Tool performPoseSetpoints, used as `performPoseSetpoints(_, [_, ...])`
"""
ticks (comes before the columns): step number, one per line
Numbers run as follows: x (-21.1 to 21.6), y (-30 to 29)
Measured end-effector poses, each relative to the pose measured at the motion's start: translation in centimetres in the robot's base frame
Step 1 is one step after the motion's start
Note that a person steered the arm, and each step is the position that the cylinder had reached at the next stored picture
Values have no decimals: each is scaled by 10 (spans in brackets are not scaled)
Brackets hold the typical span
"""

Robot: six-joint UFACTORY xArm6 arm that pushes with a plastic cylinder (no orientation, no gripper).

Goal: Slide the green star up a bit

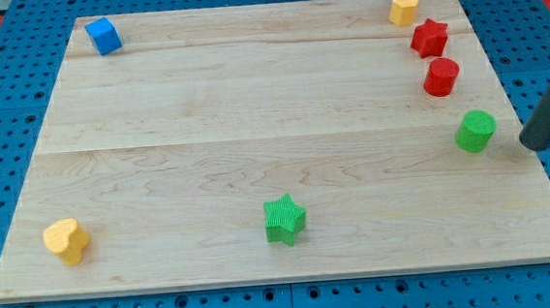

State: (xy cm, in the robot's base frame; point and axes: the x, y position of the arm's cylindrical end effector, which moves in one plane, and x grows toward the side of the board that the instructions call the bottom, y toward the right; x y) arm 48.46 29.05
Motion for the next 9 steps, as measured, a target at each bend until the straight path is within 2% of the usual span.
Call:
performPoseSetpoints(2, [-28, -41])
performPoseSetpoints(3, [-13, -39])
performPoseSetpoints(4, [43, -54])
performPoseSetpoints(8, [122, -258])
performPoseSetpoints(9, [110, -294])
